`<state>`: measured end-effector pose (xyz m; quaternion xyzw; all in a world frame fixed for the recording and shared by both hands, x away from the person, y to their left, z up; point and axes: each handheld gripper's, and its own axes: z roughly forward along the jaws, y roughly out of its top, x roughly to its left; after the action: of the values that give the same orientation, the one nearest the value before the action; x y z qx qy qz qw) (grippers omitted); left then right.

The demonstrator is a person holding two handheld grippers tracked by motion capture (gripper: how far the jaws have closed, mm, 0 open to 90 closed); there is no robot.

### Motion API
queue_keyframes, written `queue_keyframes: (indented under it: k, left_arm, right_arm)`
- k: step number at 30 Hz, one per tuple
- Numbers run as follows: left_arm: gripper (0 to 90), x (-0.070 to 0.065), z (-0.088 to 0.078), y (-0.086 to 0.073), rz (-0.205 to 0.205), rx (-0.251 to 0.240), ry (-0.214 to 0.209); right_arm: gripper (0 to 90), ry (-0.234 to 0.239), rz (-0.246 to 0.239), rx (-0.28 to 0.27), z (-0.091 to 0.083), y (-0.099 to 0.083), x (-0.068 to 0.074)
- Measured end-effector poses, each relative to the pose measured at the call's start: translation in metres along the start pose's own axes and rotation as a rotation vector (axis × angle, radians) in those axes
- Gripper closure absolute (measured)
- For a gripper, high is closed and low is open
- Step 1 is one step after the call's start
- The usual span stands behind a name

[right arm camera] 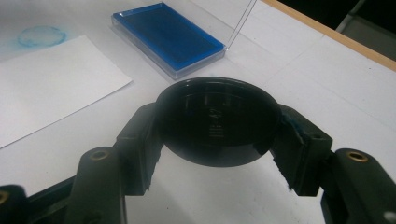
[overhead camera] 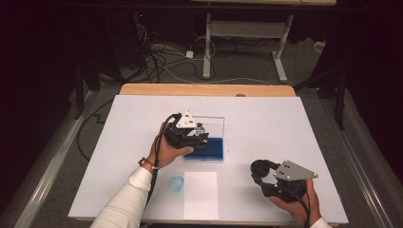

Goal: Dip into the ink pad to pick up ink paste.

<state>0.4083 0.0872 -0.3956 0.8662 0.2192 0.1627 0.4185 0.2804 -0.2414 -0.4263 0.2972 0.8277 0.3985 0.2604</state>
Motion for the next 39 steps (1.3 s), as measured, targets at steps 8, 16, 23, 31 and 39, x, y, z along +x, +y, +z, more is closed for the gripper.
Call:
queue_keyframes:
  k: [8,16,23,31,39]
  left_arm:
    - [54.5,-0.004,0.001,0.008,0.015,-0.024,-0.014]
    - [54.5,-0.009,0.014,0.014,0.019,-0.021,-0.036]
    - [54.5,-0.014,0.031,0.01,0.023,0.015,-0.051]
    - [54.5,-0.013,0.044,-0.003,-0.01,0.028,-0.049]
    - [54.5,-0.014,0.05,-0.01,-0.003,0.062,-0.053]
  right_arm:
    - [38.5,-0.015,0.013,-0.01,-0.001,-0.001,-0.002]
    - [38.5,-0.022,0.01,-0.004,0.0,-0.002,-0.003]
    - [38.5,-0.018,0.008,-0.003,-0.001,-0.002,-0.003]
    - [38.5,-0.017,0.004,0.0,0.0,-0.002,-0.003]
    - [38.4,-0.019,0.002,0.002,0.0,-0.002,-0.003]
